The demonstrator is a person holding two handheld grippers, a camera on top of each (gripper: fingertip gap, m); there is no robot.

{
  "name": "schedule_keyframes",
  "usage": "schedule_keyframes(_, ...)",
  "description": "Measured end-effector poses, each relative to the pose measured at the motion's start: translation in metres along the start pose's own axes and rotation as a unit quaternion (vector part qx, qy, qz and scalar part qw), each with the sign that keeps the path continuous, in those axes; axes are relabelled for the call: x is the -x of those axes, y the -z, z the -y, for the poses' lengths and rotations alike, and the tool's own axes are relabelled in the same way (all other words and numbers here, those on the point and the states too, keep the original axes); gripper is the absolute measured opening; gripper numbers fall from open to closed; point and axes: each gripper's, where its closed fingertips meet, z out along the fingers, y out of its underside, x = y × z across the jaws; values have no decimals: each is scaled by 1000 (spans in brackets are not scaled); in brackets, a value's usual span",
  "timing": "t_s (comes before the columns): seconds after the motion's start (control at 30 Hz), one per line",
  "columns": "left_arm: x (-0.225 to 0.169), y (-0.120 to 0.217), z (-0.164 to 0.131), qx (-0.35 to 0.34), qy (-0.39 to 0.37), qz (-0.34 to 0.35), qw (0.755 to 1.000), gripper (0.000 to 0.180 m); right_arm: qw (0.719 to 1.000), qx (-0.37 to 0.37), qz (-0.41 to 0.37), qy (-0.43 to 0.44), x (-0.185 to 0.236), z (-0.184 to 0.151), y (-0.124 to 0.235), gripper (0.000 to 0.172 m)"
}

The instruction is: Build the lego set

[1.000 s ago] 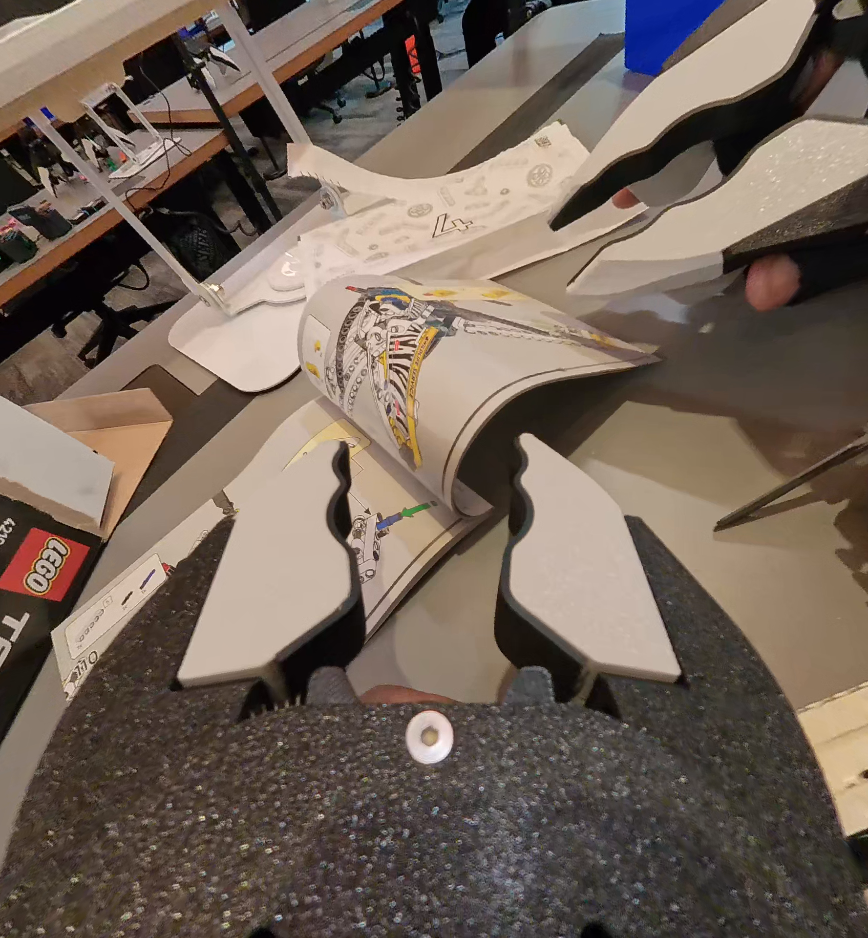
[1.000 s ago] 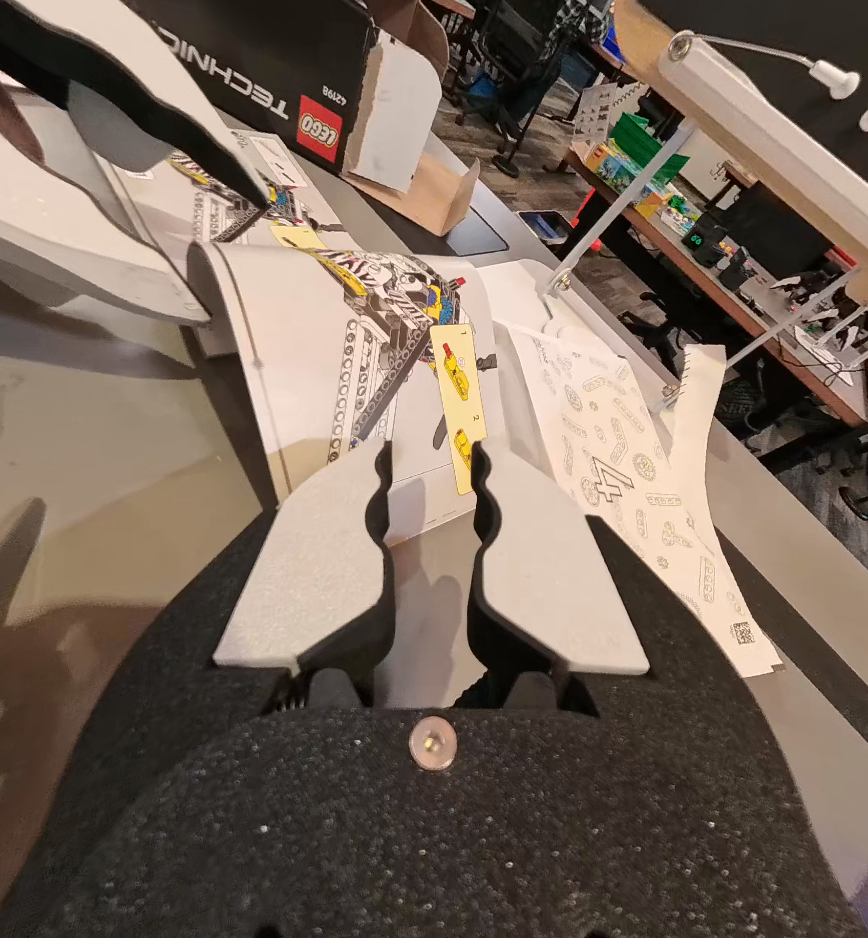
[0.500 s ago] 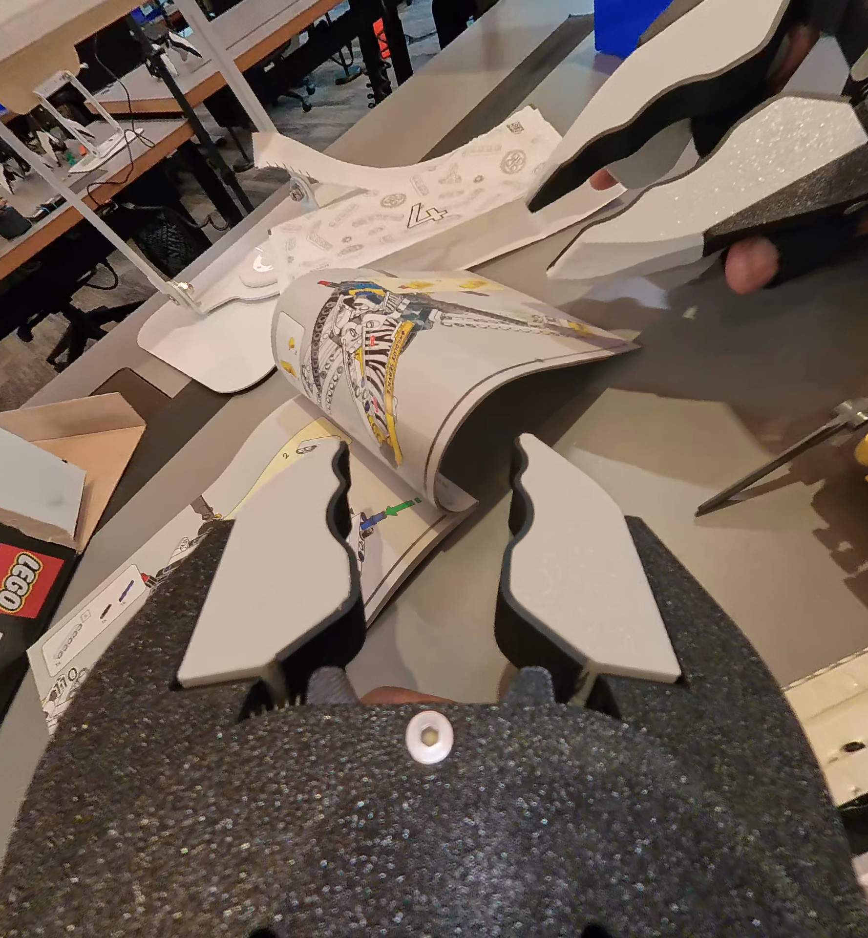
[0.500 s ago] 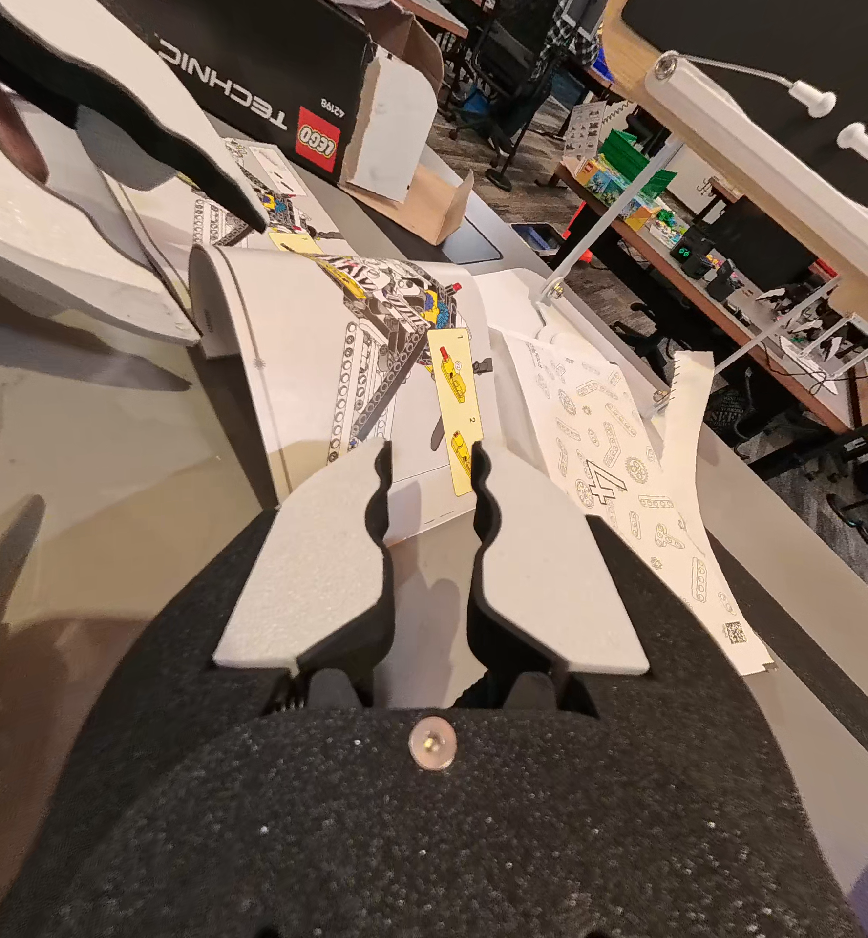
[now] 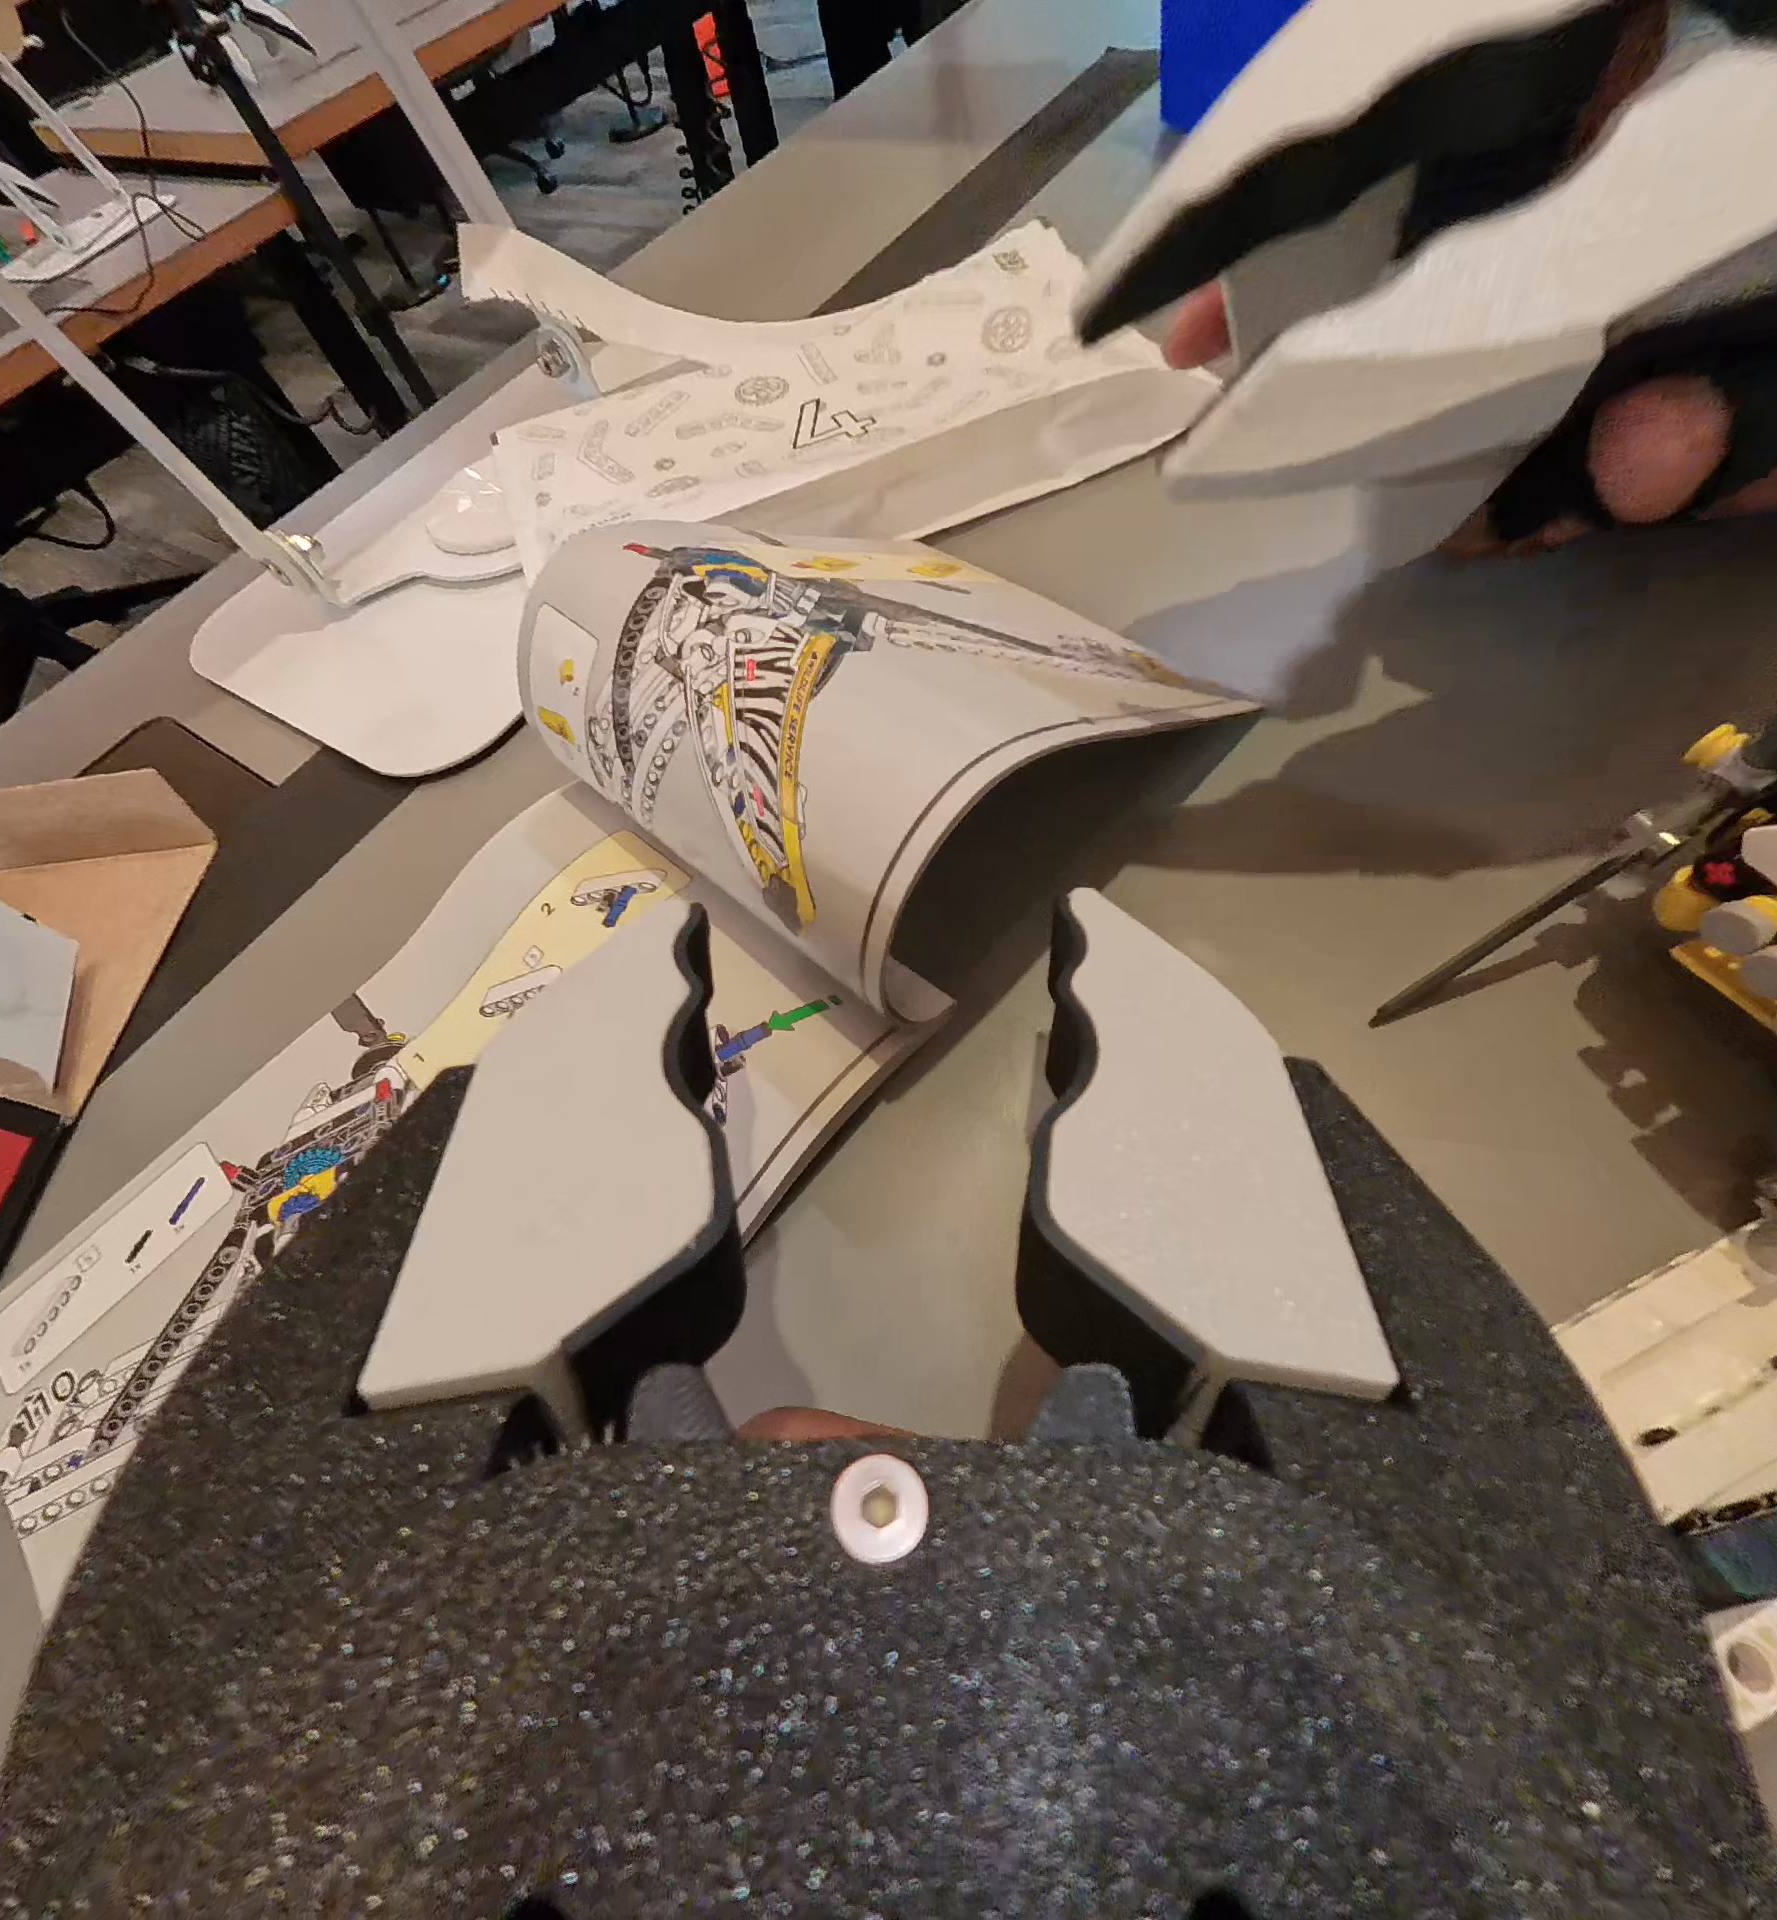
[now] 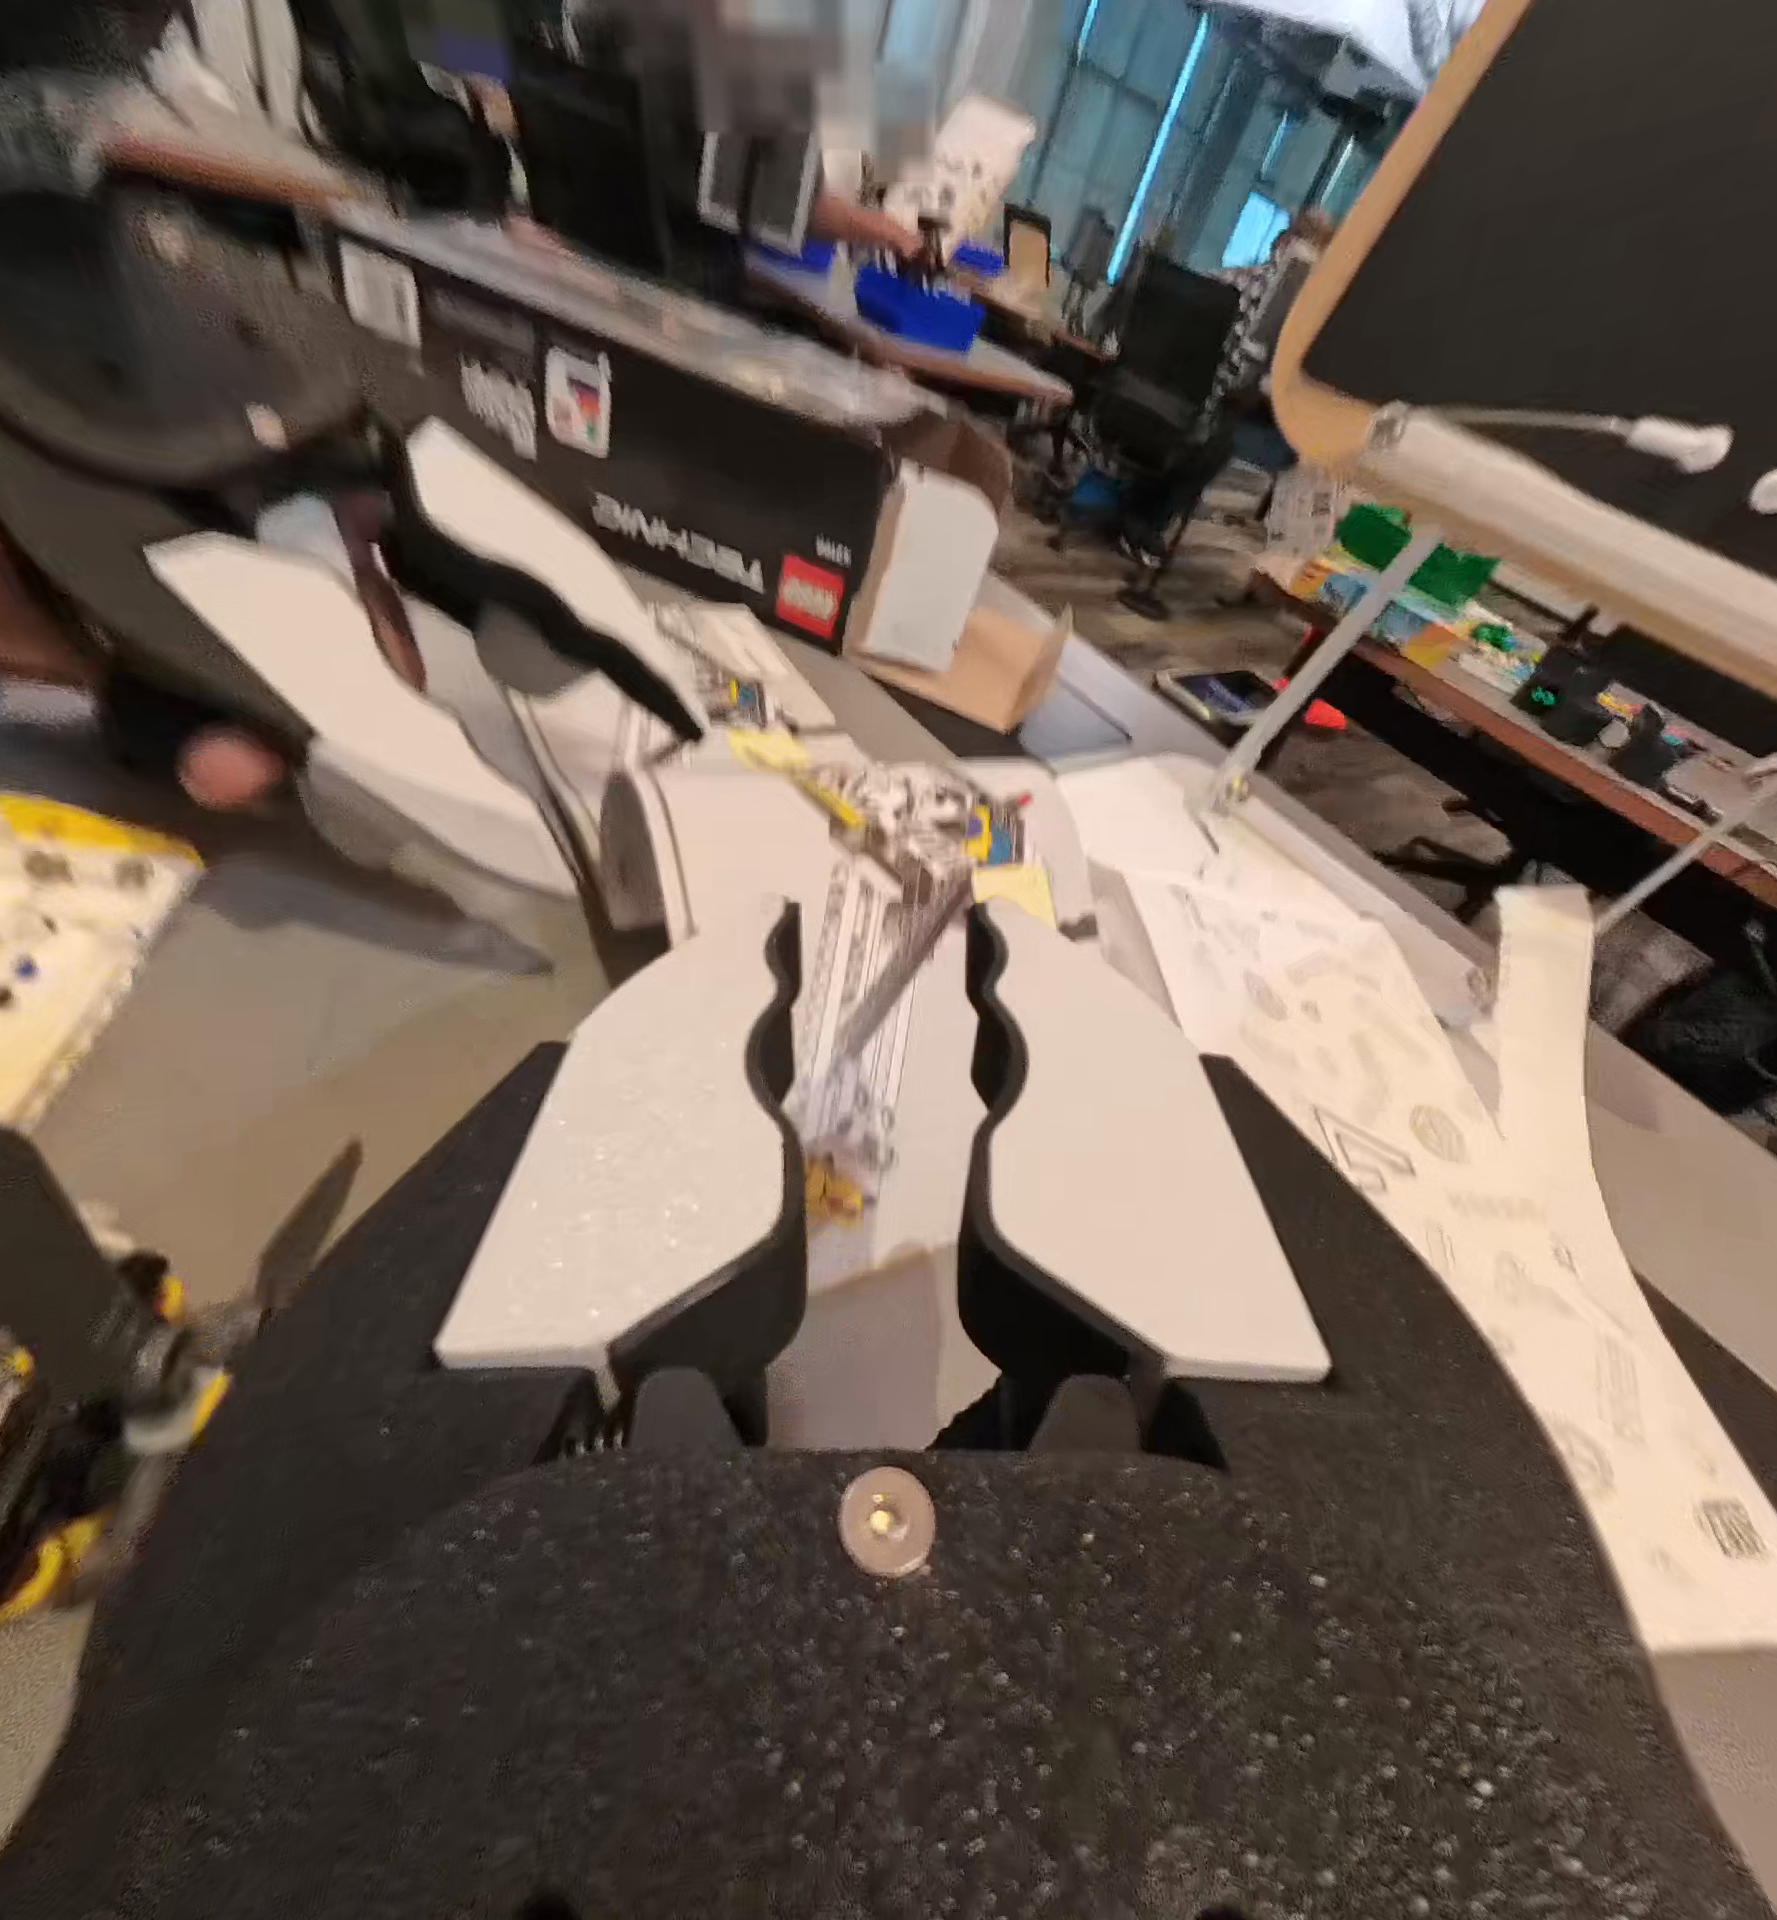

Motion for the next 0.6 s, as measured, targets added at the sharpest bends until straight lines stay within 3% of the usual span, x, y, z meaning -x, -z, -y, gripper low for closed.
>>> schedule_keyframes(0.17,-5,-2,-1,8,0,-25,1000,62,996,73,53,28,24,-23,0,31)
schedule_keyframes(0.6,-15,-6,-7,33,-40,-38,998,62,985,103,130,35,46,-23,-29,34)
